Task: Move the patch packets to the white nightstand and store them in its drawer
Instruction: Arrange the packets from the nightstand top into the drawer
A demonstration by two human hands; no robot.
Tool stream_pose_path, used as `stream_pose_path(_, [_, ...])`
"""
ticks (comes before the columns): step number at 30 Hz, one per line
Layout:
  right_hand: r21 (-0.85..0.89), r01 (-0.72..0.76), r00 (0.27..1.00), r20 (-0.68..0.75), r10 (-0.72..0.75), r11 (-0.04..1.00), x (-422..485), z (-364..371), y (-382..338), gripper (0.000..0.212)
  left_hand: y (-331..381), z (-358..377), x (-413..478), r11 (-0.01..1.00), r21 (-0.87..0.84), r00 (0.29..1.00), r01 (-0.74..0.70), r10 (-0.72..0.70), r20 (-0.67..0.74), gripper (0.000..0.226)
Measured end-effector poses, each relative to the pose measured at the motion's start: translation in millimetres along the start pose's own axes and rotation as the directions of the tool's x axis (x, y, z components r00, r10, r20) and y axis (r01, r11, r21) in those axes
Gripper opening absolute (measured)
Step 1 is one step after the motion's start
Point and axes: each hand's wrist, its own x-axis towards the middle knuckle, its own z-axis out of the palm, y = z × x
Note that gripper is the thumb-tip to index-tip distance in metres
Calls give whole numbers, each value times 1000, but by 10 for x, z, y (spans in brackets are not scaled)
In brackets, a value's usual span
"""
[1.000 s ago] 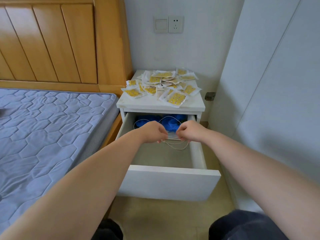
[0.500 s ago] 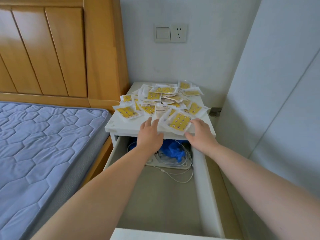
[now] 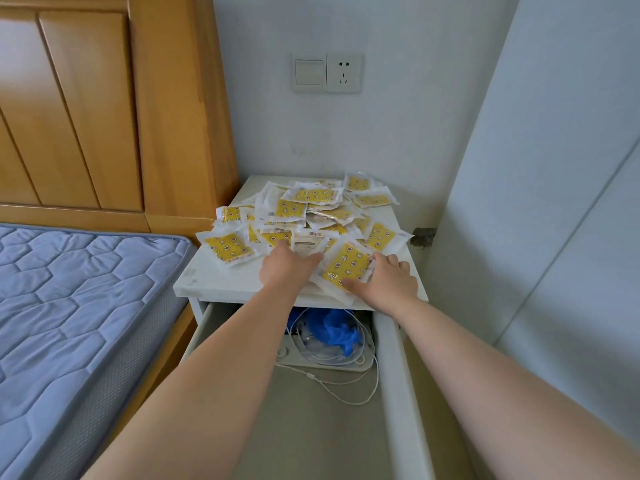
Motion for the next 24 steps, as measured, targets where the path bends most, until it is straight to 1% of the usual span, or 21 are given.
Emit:
stream_pose_path(3, [-66, 11, 1000, 5, -10, 998, 14, 1, 2, 86, 26, 9, 5, 998, 67, 999, 16, -18, 30, 83])
stream_pose_path(4, [-91, 15, 1000, 6, -15, 996, 19, 8, 7, 86, 27, 8, -4, 996, 92, 999, 10, -14, 33, 78])
stream_pose_path(6, [-126, 30, 999, 18, -28, 992, 14, 8, 7, 87, 25, 1, -29, 994, 112, 999, -17, 12, 41, 63])
stream_pose_path(7, [-128, 37, 999, 24, -34, 991, 8, 2, 2, 87, 19, 1, -39, 994, 100, 998, -36, 31, 46, 56])
stream_pose_path(9, [-117, 48, 998, 51, -42, 992, -12, -26, -6, 86, -8, 7, -75, 995, 57, 996, -85, 82, 46, 49])
stream_pose_path(11, [-67, 51, 996, 73, -46, 996, 2, -53, 21, 80, -30, 13, -113, 992, 13, 991, -129, 129, 32, 46])
stream_pose_path(12, [-5, 39, 998, 58, -39, 999, 25, -71, 45, 74, -39, 17, -128, 990, 4, 989, -143, 143, 25, 45])
stream_pose_path(14, [163, 0, 999, -35, 6, 987, 116, -124, 111, 60, -42, 23, -155, 987, 22, 987, -159, 159, 18, 43])
stream_pose_path(15, [213, -19, 995, -89, 39, 977, 180, -151, 147, 54, -38, 25, -164, 985, 36, 986, -167, 166, 14, 42])
stream_pose_path(16, [201, -22, 992, -115, 46, 979, 239, -170, 182, 52, -33, 24, -169, 984, 46, 985, -171, 171, 12, 43])
stream_pose_path(17, [147, -7, 994, -103, 22, 989, 288, -174, 221, 51, -30, 23, -170, 983, 51, 985, -174, 174, 10, 43])
stream_pose_path(19, [55, 42, 999, -10, -41, 998, 374, -139, 304, 49, -31, 22, -165, 983, 49, 984, -179, 178, 12, 43])
stream_pose_path(20, [37, 63, 998, 20, -64, 997, 389, -115, 333, 47, -32, 21, -162, 982, 44, 983, -181, 181, 14, 42])
stream_pose_path(21, [34, 84, 996, 7, -84, 996, 384, -98, 347, 44, -37, 21, -158, 982, 38, 983, -184, 183, 17, 41])
stream_pose_path(24, [97, 91, 977, -203, -70, 991, 309, -82, 367, 43, -44, 15, -164, 981, 38, 982, -189, 188, 23, 39])
